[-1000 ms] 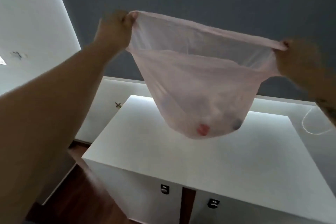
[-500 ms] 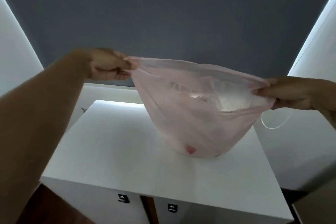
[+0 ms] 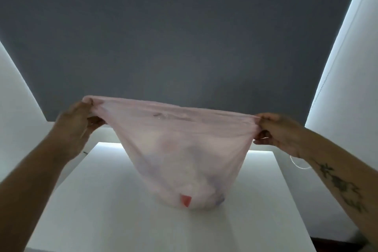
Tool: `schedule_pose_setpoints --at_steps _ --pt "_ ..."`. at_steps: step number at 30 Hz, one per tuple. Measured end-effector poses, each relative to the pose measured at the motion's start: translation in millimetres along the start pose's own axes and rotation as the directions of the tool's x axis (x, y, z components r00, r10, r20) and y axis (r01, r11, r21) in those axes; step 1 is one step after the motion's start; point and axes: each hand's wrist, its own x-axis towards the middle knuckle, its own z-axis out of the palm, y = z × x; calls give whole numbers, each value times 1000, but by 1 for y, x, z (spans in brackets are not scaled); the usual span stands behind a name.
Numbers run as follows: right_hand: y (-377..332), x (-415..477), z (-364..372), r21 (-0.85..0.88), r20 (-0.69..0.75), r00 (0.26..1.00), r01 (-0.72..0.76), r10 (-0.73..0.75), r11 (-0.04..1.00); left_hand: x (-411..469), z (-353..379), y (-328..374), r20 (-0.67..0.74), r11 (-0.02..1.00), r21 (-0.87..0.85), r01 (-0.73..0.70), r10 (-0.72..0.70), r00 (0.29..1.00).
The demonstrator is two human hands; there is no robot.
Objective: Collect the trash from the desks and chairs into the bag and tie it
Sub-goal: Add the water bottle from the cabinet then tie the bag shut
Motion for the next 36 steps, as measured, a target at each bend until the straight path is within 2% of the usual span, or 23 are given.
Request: schedule_pose_setpoints --at_steps 4,6,7,9,12,15,20,23,26,27,29,31,34,36 --pt "3 13 41 231 -162 987 26 12 973 6 12 -25 -152 981 -190 47 -77 985" --pt "-1 16 67 416 -189 980 30 55 909 10 27 -34 -188 954 -293 68 -127 974" --pt "-1 18 79 509 -156 985 16 74 861 10 33 -36 -177 931 -354 91 -163 971" --pt "-1 18 100 610 -37 999 -2 32 792 16 37 -36 -36 873 -456 171 -210 977" --pt "4 14 123 594 45 993 63 -111 802 32 18 -46 156 886 -411 216 -166 974" --pt "15 14 139 549 34 984 128 -175 826 44 0 -67 247 917 -359 173 -85 965" --pt "18 22 143 558 -186 979 178 -87 810 64 0 -75 265 913 -350 210 -119 957" --pt "6 33 149 511 -257 964 190 -62 838 66 23 -64 273 852 -432 297 -190 943" --pt "-5 45 163 597 -291 956 152 36 787 60 57 -56 251 824 -448 348 -257 933" --pt "-7 50 167 632 -266 963 138 46 763 58 66 -54 239 842 -428 328 -245 940" --pt "-9 55 169 695 -127 991 65 34 716 55 79 -56 231 862 -401 309 -231 945" --pt "-9 55 166 702 -37 999 51 -35 710 49 82 -61 274 872 -395 290 -190 943" --pt "0 58 156 646 -25 996 80 -84 759 43 76 -72 346 874 -413 255 -109 932" --pt "5 61 151 687 -22 995 89 -102 721 40 72 -81 363 862 -435 261 -97 927"
